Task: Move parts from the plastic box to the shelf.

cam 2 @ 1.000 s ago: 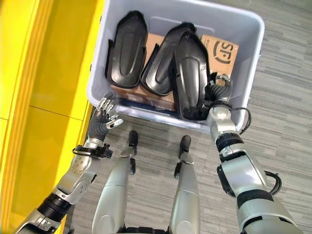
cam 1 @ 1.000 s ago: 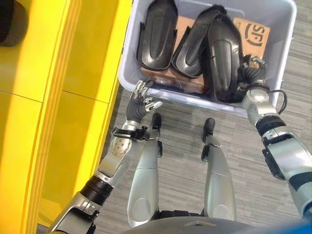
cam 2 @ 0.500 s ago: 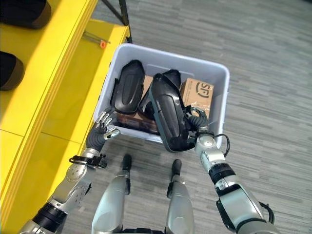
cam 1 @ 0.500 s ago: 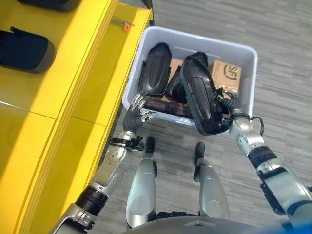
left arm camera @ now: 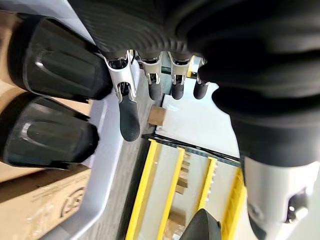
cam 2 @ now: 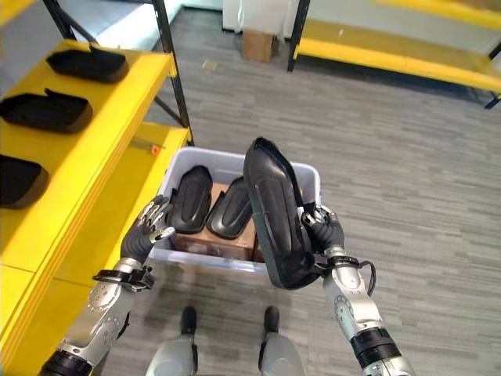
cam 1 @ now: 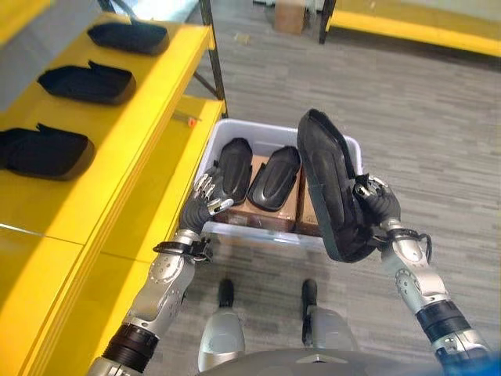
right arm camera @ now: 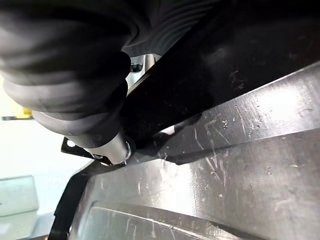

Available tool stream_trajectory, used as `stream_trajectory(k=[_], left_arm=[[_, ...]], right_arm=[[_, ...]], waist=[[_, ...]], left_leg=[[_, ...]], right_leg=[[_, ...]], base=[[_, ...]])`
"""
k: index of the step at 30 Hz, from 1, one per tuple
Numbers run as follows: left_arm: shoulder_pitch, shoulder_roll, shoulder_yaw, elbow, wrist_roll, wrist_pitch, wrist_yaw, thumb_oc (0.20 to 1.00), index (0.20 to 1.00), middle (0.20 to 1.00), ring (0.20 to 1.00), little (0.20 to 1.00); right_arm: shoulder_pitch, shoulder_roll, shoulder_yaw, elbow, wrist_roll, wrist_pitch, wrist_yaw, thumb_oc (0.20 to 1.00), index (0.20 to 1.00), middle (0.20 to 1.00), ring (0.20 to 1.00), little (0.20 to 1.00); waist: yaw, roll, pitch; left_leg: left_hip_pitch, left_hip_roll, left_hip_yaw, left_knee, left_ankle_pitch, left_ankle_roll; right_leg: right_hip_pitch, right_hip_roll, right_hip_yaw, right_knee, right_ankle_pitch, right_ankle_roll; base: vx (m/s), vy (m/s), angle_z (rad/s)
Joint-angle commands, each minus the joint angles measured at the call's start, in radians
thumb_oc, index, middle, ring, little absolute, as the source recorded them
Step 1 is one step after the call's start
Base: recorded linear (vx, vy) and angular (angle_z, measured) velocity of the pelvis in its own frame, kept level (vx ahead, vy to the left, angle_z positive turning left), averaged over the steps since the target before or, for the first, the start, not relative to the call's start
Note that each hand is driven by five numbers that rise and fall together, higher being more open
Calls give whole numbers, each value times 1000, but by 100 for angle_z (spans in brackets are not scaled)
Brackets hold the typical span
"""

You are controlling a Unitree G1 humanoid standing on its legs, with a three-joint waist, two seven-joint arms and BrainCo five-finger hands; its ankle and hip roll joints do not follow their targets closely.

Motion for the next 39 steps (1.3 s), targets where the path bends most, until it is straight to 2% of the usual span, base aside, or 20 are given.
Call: stream_trajectory(k=[1, 8, 12, 16, 18, 19, 21, 22, 23, 24, 25, 26, 29, 30, 31, 32, 34, 35, 39], left_arm=[[3, 4, 28, -26, 3, -32, -35, 1000, 1000, 1000, 1000, 1000], [35, -16, 67, -32, 8, -25, -40, 1000, 1000, 1000, 1000, 1000], [61, -20, 92, -30, 22, -21, -36, 1000, 1000, 1000, 1000, 1000], [89, -32, 103, -26, 0, -14, -41, 1000, 1000, 1000, 1000, 1000], [92, -39, 102, -25, -6, -15, -38, 1000, 1000, 1000, 1000, 1000], [92, -42, 101, -27, -6, -16, -37, 1000, 1000, 1000, 1000, 1000], [79, -50, 89, -17, -10, -18, -28, 1000, 1000, 1000, 1000, 1000], [73, -53, 86, -14, -7, -19, -28, 1000, 1000, 1000, 1000, 1000], [72, -53, 86, -14, -7, -19, -28, 1000, 1000, 1000, 1000, 1000], [55, -58, 79, -4, -1, -19, -23, 1000, 1000, 1000, 1000, 1000], [47, -59, 71, -1, 0, -19, -27, 1000, 1000, 1000, 1000, 1000], [39, -58, 66, -5, 0, -21, -29, 1000, 1000, 1000, 1000, 1000], [29, -59, 62, -21, 4, -23, -32, 1000, 1000, 1000, 1000, 1000], [30, -59, 61, -22, 4, -22, -32, 1000, 1000, 1000, 1000, 1000], [21, -61, 58, -23, 1, -21, -30, 1000, 1000, 1000, 1000, 1000], [10, -65, 47, -29, -9, -16, -30, 1000, 1000, 1000, 1000, 1000], [18, -71, 47, -28, -5, -13, -34, 1000, 1000, 1000, 1000, 1000], [20, -68, 49, -31, -6, -14, -33, 1000, 1000, 1000, 1000, 1000], [27, -54, 59, -31, -18, -13, -40, 1000, 1000, 1000, 1000, 1000]], right_arm=[[-20, -10, -53, -103, 17, -58, 55, 200, 200, 200, 200, 200], [28, 12, -30, -115, 28, -35, 90, 200, 200, 200, 200, 200], [36, 18, -7, -134, 39, -32, 107, 200, 200, 200, 200, 200], [10, 15, 25, -138, 46, -31, 117, 200, 200, 200, 200, 200], [-20, 12, 46, -138, 50, -37, 116, 200, 200, 200, 200, 200], [-24, 11, 49, -137, 49, -41, 111, 200, 200, 200, 200, 200], [-42, 2, 57, -147, 44, -50, 106, 200, 200, 200, 200, 200], [-43, -2, 54, -153, 44, -54, 103, 200, 200, 200, 200, 200], [-43, -2, 54, -153, 44, -54, 103, 200, 200, 200, 200, 200], [-41, -15, 46, -165, 25, -60, 94, 200, 200, 200, 200, 200], [-39, -15, 46, -162, 22, -58, 87, 200, 200, 200, 200, 200], [-39, -14, 46, -170, 25, -62, 84, 200, 200, 200, 200, 200], [-30, -3, 44, -186, 34, -62, 87, 200, 200, 200, 200, 200], [-30, -3, 43, -186, 34, -62, 87, 200, 200, 200, 200, 200], [-30, 1, 44, -192, 38, -63, 88, 200, 200, 200, 200, 200], [-21, 17, 43, -194, 46, -65, 76, 200, 200, 200, 200, 200], [-6, 28, 40, -195, 43, -58, 76, 200, 200, 200, 200, 200], [-7, 31, 41, -197, 47, -56, 78, 200, 200, 200, 200, 200], [12, 39, 35, -201, 38, -44, 81, 200, 200, 200, 200, 200]], waist=[[10, -16, -45], [11, -5, -97], [17, 5, -115], [34, 22, -112], [49, 35, -101], [51, 38, -98], [59, 48, -79], [58, 47, -70], [56, 48, -73], [47, 42, -72], [45, 43, -74], [41, 38, -73], [44, 34, -74], [42, 34, -74], [45, 31, -72], [43, 37, -79], [36, 44, -84], [41, 43, -83], [52, 29, -88]], left_leg=[[-15, 44, -7, 70, -47, 4], [60, 80, -9, 56, -44, -3], [85, 120, -26, 45, -14, -14], [91, 167, -57, 24, 50, -31], [67, 191, -87, -1, 127, -54], [55, 194, -92, -10, 147, -58], [9, 202, -80, -41, 223, -68], [-8, 201, -54, -40, 236, -63], [-13, 202, -56, -40, 238, -63], [-37, 222, 93, -29, 234, -44], [-44, 219, 112, -19, 228, -43], [-35, 223, 129, 6, 205, -57], [-19, 216, 99, 110, 124, -48], [-21, 216, 96, 114, 121, -47], [-20, 202, 74, 159, 76, -40], [3, 177, 93, 139, -13, -25], [3, 154, 95, 117, -13, -21], [-2, 135, 79, 142, -38, -15], [-18, 101, 99, 178, -83, -6]], right_leg=[[11, -41, -20, 53, -29, 49], [61, -8, -32, 112, -99, 24], [70, 34, -53, 185, -158, -2], [70, 81, -91, 250, -210, -34], [65, 105, -126, 253, -222, -51], [62, 107, -141, 248, -222, -54], [58, 100, -197, 237, -221, -62], [58, 88, -217, 231, -218, -63], [56, 90, -218, 228, -216, -63], [60, 54, -286, 216, -215, -68], [64, 44, -305, 213, -212, -68], [74, 32, -314, 219, -226, -62], [76, -1, -354, 230, -215, -65], [77, -2, -356, 231, -216, -64], [76, -18, -368, 238, -214, -66], [85, -54, -413, 253, -215, -58], [105, -73, -433, 249, -202, -50], [117, -88, -433, 248, -190, -42], [154, -139, -457, 218, -155, -14]], base=[[46, -28, -10], [26, -69, -2], [-21, -146, 4], [-65, -185, 19], [-144, -189, 26], [-158, -151, 47], [-173, -95, 71], [-126, -38, 92], [-148, -46, 106], [-104, -38, 115], [-63, -56, 128], [3, -9, 144], [-27, 23, 98], [-37, 44, 42], [-31, 118, 66], [-29, 121, 92], [84, 226, 119], [134, 280, 113], [67, 212, 27]])
